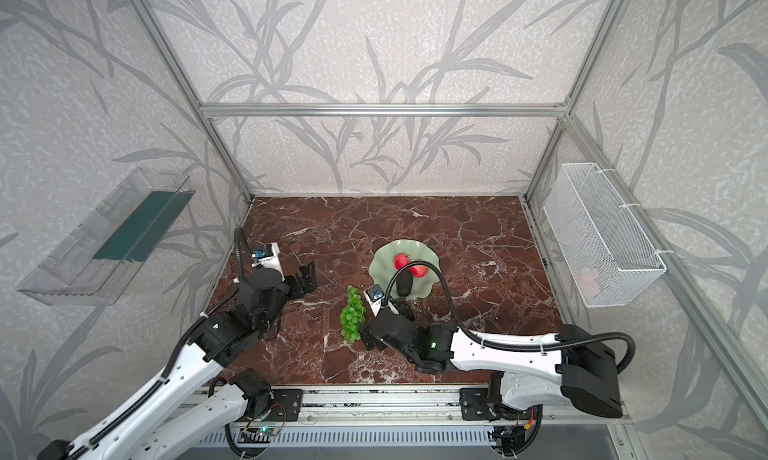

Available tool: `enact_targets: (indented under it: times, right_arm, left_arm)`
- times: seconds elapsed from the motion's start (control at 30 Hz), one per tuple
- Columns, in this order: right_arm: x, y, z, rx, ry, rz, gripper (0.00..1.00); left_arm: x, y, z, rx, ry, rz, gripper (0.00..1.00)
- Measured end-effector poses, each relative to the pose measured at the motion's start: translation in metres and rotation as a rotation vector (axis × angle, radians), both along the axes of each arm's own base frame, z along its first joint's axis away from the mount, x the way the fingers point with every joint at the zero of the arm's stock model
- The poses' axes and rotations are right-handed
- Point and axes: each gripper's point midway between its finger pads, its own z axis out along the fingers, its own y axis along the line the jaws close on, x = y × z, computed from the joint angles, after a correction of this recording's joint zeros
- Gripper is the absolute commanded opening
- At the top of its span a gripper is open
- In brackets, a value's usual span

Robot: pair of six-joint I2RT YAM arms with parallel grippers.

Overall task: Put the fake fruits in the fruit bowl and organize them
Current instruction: 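Lift the avocado with the left gripper and place it beside the apples, then grasp the green grapes with the right gripper while the left arm withdraws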

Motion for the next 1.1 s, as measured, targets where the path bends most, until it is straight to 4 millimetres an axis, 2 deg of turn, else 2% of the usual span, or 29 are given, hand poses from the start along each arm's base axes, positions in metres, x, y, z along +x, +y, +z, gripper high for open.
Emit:
enact_targets:
  times: [0.17,0.43,0.8,0.93,1.1]
  right_arm:
    - [0.007,0.028,-0.022,-0.007,0.027,-0.027,0.98]
    - [0.021,0.054,-0.043,-0.006,0.049,-0.087,0.97]
    - [0.036,0.059,-0.101,-0.06,0.107,-0.156,0.91]
    - [0.037,0.068,-0.109,-0.042,0.117,-0.151,0.85]
    - [0.038,0.075,-0.114,-0.016,0.123,-0.142,0.67]
  left_arm:
    - [-0.02,0.022,0.006,0.005,-0.021,0.034,1.0]
    - [-0.039,0.034,0.0,0.015,-0.003,0.035,1.0]
    - [-0.049,0.036,0.006,-0.014,-0.03,0.016,1.0]
    - [-0.049,0.034,0.004,-0.017,-0.025,0.006,1.0]
    - [-0.049,0.033,0.003,-0.017,-0.022,0.002,1.0]
